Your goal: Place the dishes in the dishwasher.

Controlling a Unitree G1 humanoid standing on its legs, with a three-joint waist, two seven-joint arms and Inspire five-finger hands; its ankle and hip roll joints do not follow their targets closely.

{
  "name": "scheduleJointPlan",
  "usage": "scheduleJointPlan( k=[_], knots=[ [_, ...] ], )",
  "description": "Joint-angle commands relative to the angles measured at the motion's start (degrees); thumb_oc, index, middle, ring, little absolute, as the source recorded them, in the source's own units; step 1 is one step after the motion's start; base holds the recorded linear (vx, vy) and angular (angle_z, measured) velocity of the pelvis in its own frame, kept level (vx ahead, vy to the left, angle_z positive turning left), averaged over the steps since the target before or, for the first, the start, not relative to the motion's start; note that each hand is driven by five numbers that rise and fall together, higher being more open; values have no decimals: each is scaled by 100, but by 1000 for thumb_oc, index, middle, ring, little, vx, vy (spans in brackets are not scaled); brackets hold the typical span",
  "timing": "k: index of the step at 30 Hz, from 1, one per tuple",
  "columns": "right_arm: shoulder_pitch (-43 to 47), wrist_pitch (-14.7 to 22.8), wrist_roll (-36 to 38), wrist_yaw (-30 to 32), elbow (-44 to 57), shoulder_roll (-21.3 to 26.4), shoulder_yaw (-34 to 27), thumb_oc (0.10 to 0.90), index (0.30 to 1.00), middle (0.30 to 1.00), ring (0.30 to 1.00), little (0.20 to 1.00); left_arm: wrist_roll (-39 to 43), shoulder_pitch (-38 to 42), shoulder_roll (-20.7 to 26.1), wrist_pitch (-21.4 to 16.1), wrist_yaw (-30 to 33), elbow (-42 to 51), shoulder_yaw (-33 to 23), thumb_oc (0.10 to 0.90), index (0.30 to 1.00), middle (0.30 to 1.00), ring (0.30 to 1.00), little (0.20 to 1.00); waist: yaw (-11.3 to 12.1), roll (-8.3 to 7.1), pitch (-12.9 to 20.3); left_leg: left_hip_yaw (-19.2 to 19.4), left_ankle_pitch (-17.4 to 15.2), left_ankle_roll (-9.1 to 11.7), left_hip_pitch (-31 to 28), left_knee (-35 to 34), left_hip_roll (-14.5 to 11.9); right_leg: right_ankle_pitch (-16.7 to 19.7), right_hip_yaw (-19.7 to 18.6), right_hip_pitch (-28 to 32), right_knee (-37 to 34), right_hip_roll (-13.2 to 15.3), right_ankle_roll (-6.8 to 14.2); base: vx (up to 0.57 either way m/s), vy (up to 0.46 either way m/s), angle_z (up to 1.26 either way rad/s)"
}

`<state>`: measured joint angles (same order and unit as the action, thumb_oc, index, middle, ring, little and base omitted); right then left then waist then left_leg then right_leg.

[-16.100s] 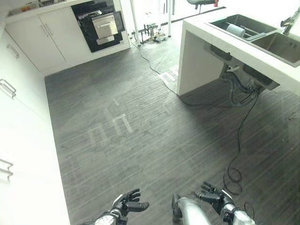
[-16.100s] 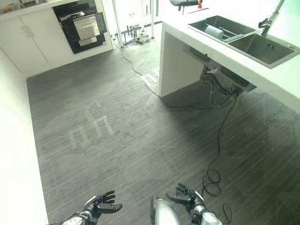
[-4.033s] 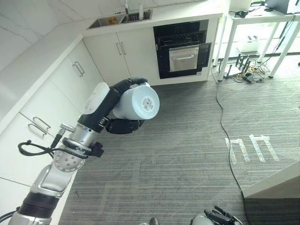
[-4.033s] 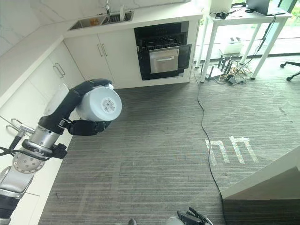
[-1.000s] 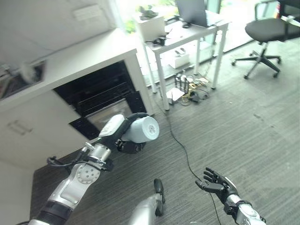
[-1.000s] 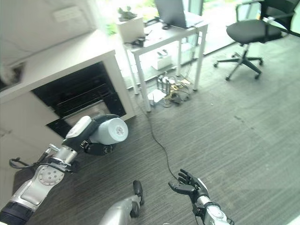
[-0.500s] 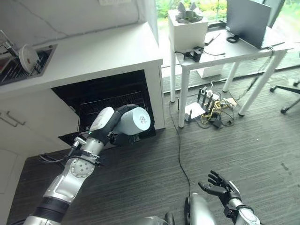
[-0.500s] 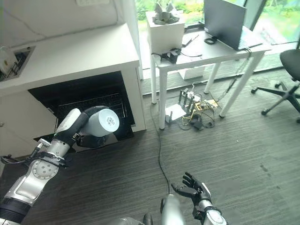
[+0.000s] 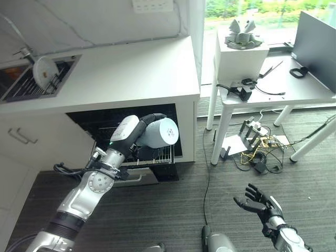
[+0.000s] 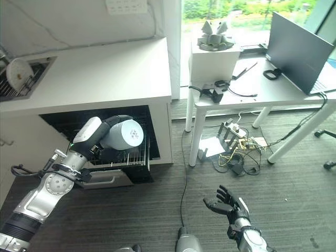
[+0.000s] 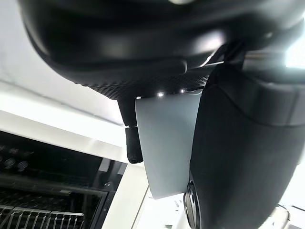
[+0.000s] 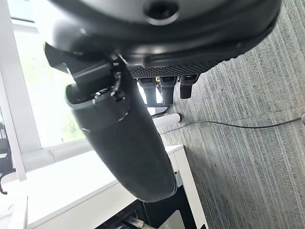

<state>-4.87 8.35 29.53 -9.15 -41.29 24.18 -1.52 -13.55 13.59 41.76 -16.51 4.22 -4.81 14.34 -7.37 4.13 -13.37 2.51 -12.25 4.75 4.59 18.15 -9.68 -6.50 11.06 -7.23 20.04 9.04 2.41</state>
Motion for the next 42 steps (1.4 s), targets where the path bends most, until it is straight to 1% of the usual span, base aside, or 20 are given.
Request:
scheduleJointPlan(
  k=[1,2,3,4,5,8,11,16,19,23,24,25,26,27,28,29,31,34,40,42],
  knots=[
    [-179,175,333,-67,279,-94,-60,800,900,900,900,900,283,617,137,-71,293,545,-307,400,300,300,300,300,-80,-111,223,236,8,-295,-68,-96,543,-164,-429,228,-285,455,783,79,531,2],
    [-159,110,261,-42,321,-189,-65,800,900,900,900,900,236,639,138,10,288,561,-324,400,300,300,300,300,-38,-111,242,337,-114,-437,-88,-96,760,-16,-396,188,-285,647,858,51,545,9],
    [-90,58,126,44,353,-293,0,800,900,900,900,900,210,591,186,-1,291,532,-386,400,300,300,300,300,67,-84,280,587,-180,-506,-104,-96,802,63,-120,197,-285,761,845,16,521,-14],
    [-18,43,69,158,358,-389,98,800,900,900,900,900,268,617,335,-55,291,489,-404,400,300,300,300,300,113,-40,314,746,-251,-588,-88,-96,790,44,17,142,-285,629,826,-30,290,-33],
    [-37,27,72,181,383,-443,98,800,900,900,900,900,293,627,409,-92,272,513,-408,400,300,300,300,300,97,-67,337,712,-276,-623,-44,-96,848,-59,-82,76,-285,409,820,-39,113,-39],
    [-70,43,20,156,378,-478,77,800,900,900,900,900,297,580,448,-55,217,633,-485,400,300,300,300,300,119,-140,367,704,-322,-647,-3,-96,945,-118,-158,-27,-285,253,803,-20,-31,11],
    [-158,137,81,129,326,-501,21,800,900,900,900,900,290,512,425,-94,96,685,-539,400,300,300,300,300,122,-212,418,549,-331,-676,28,-96,1048,-179,-461,-34,-285,110,792,-4,-104,25],
    [-34,164,2,57,288,-459,160,800,900,900,900,900,281,290,438,-133,217,772,-671,400,300,300,300,300,283,-271,489,622,-335,-546,54,-96,888,-358,-369,-10,-285,94,757,-49,-173,29],
    [-55,178,17,74,372,-396,183,800,900,900,900,900,253,263,381,-142,307,774,-660,400,300,300,300,300,219,-303,523,610,-299,-417,50,-96,744,-512,-485,67,-285,-144,631,-55,-198,25],
    [-66,179,33,41,375,-376,168,800,900,900,900,900,242,292,362,-132,333,757,-634,400,300,300,300,300,188,-314,513,667,-273,-390,17,-96,714,-531,-475,88,-285,-170,604,-19,-55,15],
    [-112,354,7,83,330,-130,120,800,900,900,900,900,413,490,268,-209,363,657,-519,400,300,300,300,300,175,-558,346,742,148,-220,-37,-96,716,-561,-666,271,-285,-158,407,-55,-71,3],
    [-79,425,117,80,264,-99,119,800,900,900,900,900,435,521,270,-238,356,640,-513,400,300,300,300,300,200,-546,320,636,198,-191,63,-96,655,-552,-700,270,-285,-194,394,-50,2,48],
    [-57,528,187,64,193,-59,107,800,900,900,900,900,435,513,259,-289,340,617,-537,400,300,300,300,300,194,-440,311,555,231,-126,190,-96,446,-592,-660,299,-285,-290,397,69,355,62],
    [-61,620,276,162,170,-48,-12,800,900,900,900,900,415,576,213,-268,357,558,-435,400,300,300,300,300,67,-270,318,828,353,-6,352,-96,21,-693,-365,438,-285,-224,427,113,397,67],
    [-86,596,364,204,211,-76,-38,800,900,900,900,900,414,629,180,-244,382,515,-360,400,300,300,300,300,25,-234,342,913,365,6,356,-96,-58,-686,-230,472,-285,-150,450,120,356,33],
    [-96,593,404,233,239,-92,-42,800,900,900,900,900,412,657,167,-232,402,493,-329,400,300,300,300,300,14,-220,355,932,361,8,354,-96,-78,-674,-169,479,-285,-104,465,80,222,55],
    [-195,600,368,287,381,-180,-90,800,900,900,900,900,421,792,141,-195,515,351,-230,400,300,300,300,300,-48,-174,416,1091,230,-5,246,-96,-85,-562,127,460,-285,224,604,72,246,53],
    [-223,619,311,385,456,-262,-115,800,900,900,900,900,458,797,128,-191,583,274,-243,400,300,300,300,300,-57,-166,449,1076,88,-56,193,-96,23,-472,152,404,-285,393,715,32,125,6],
    [-284,778,408,575,719,-338,-260,800,900,900,900,900,697,662,40,-313,394,224,-308,400,300,300,300,300,-27,-250,509,1174,-35,-159,125,-96,94,-428,100,369,-285,501,809,42,4,-8],
    [-331,973,479,619,993,-371,-375,800,900,900,900,900,1169,552,-127,-286,197,280,-363,400,300,300,300,300,-22,-303,510,1199,-52,-174,110,-96,94,-417,59,337,-285,531,836,18,-52,-4]
  ],
)
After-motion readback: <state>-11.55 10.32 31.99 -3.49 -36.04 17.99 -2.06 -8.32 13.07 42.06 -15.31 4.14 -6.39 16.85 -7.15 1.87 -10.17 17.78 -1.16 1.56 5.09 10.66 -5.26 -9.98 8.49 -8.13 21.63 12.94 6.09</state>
